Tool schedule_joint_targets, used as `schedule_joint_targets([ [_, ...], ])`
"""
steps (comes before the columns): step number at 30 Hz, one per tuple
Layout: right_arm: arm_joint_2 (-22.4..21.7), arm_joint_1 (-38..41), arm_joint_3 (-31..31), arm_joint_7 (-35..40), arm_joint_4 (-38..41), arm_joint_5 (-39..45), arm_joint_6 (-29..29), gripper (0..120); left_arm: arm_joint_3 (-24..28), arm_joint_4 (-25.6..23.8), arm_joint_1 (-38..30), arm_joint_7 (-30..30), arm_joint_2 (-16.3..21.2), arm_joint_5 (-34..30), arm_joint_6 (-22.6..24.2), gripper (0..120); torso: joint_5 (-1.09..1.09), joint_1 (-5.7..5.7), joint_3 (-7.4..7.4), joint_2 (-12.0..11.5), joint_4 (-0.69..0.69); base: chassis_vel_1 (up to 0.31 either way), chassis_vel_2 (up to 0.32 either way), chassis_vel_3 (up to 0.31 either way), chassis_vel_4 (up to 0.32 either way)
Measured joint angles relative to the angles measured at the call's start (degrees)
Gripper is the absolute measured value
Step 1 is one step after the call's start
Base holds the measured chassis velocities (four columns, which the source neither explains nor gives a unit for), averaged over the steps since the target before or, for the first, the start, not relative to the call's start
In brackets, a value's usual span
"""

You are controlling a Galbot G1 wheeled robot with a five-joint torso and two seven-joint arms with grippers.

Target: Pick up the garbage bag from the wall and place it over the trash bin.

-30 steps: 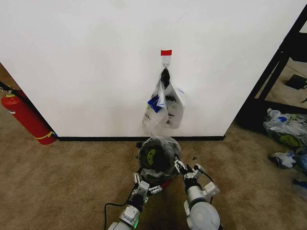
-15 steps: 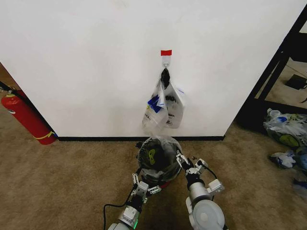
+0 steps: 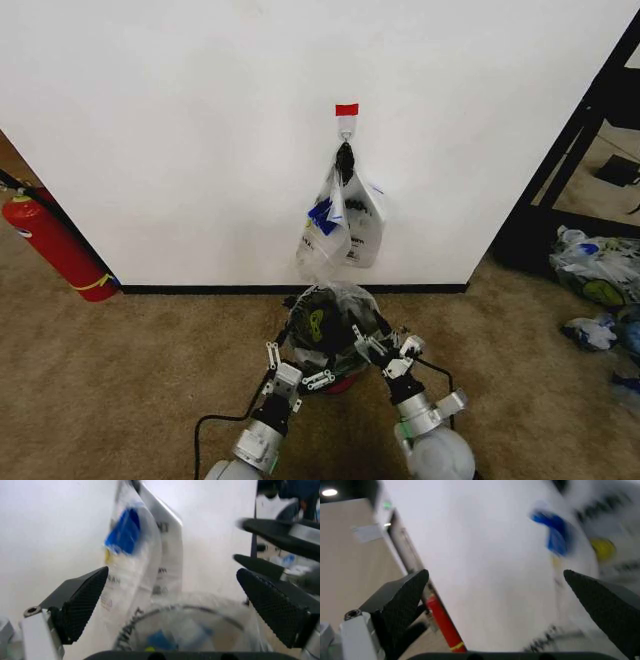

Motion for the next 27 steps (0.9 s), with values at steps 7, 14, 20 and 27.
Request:
schedule_joint_targets([
  [7,-0.43,-2.69,4.62,8.97,12.36,-11.09,3.41,100,-8.04,-8.67,-1.73,0.62,-1.98,-15.52,6.38,100,0.0,0.0,-0.01,0.0,-0.01,0.0,0.0,0.0,0.0],
  [14,-4.1,-6.12,10.81,43.62,24.0,-32.21,-6.1,100,-22.64,-12.23,-3.58,1.63,0.07,-22.63,12.56,100,-0.02,0.0,-0.01,0.0,-0.02,0.0,0.0,0.0,0.0],
  [20,-6.34,-7.74,9.33,54.66,25.41,-29.83,-12.3,100,-26.52,-12.79,-2.62,1.12,-0.5,-25.11,13.62,100,-0.01,0.0,-0.01,0.01,-0.01,0.0,0.0,0.0,0.0],
  [27,-6.13,-7.04,7.65,55.71,23.9,-29.49,-12.88,100,-25.31,-12.74,-2.54,1.06,-1.33,-24.58,13.9,100,0.0,-0.01,0.0,0.01,-0.01,0.0,0.0,0.0,0.0],
])
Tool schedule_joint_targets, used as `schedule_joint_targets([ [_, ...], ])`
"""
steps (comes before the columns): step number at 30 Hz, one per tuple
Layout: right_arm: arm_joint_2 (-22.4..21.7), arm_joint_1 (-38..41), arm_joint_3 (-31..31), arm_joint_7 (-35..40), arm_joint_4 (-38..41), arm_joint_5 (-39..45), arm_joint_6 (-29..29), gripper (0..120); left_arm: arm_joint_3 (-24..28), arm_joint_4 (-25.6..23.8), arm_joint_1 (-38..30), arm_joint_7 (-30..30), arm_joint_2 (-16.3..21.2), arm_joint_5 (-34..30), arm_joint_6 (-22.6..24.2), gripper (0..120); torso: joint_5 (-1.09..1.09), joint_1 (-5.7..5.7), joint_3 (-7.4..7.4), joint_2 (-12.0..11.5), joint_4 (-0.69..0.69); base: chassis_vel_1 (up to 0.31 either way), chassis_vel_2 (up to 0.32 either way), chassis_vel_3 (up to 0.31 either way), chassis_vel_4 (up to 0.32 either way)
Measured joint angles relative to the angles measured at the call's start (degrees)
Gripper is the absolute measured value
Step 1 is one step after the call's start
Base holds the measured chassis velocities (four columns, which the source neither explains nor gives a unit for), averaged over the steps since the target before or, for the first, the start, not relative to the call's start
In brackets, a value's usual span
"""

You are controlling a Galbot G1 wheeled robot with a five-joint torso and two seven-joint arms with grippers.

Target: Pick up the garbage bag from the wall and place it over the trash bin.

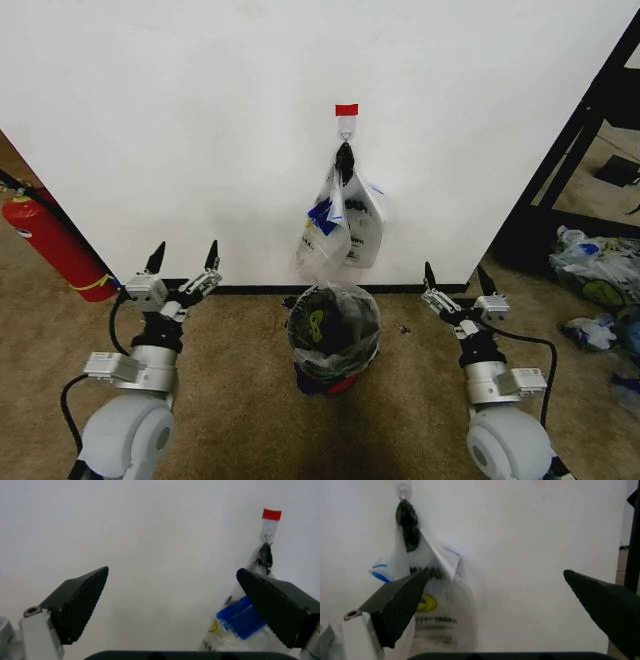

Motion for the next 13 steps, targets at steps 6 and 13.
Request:
schedule_joint_targets([
  [6,0.33,0.46,-0.92,-0.83,-2.13,-1.49,1.36,100,0.17,0.39,0.27,-0.03,-0.05,0.56,-0.01,100,0.0,0.0,0.0,0.0,0.0,0.0,0.0,0.0,0.0],
  [13,0.29,1.15,-2.71,-1.63,-3.63,-1.71,1.71,100,1.2,0.67,0.59,-0.05,-0.1,2.04,-0.13,100,0.0,0.0,0.0,0.0,0.0,0.0,0.0,0.0,0.0],
])
